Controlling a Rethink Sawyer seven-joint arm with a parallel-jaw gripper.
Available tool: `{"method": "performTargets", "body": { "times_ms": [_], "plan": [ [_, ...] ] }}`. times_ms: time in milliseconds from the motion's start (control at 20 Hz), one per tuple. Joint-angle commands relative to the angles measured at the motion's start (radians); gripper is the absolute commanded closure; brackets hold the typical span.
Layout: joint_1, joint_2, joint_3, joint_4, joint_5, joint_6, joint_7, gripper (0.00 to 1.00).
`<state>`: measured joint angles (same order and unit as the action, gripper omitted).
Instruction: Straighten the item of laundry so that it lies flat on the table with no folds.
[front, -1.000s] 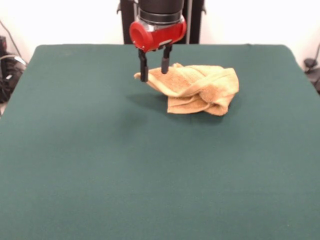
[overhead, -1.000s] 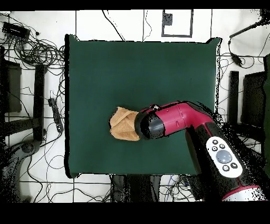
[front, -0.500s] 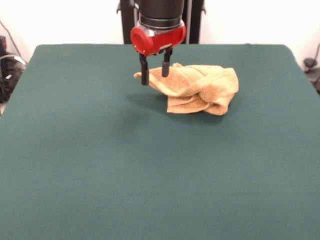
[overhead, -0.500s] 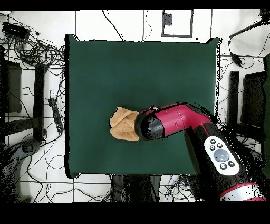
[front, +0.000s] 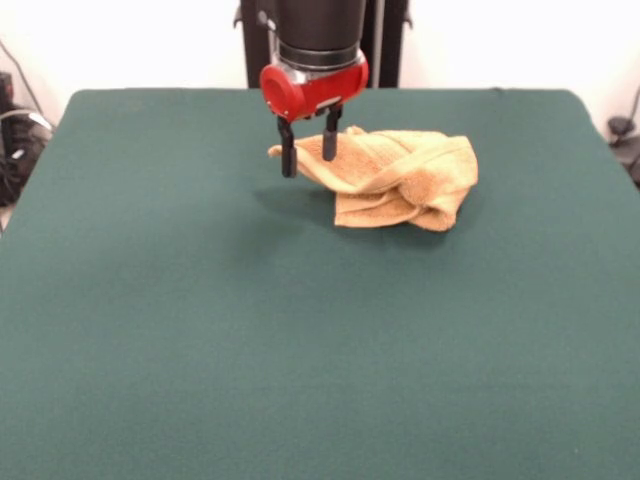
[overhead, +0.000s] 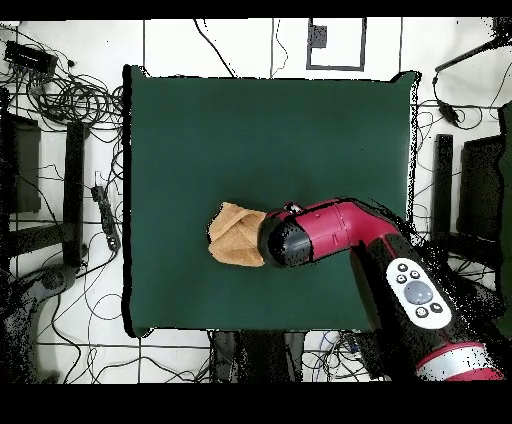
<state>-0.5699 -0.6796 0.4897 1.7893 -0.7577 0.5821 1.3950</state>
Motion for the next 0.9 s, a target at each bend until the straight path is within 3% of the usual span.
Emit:
{"method": "performTargets", "body": {
  "times_ms": [50, 900],
  "plan": [
    [0.052, 0.055, -0.004, 0.037, 0.010, -0.039, 0.089, 0.00],
    [0.093, 0.074, -0.035, 0.022, -0.006, -0.061, 0.123, 0.00]
  ]
}}
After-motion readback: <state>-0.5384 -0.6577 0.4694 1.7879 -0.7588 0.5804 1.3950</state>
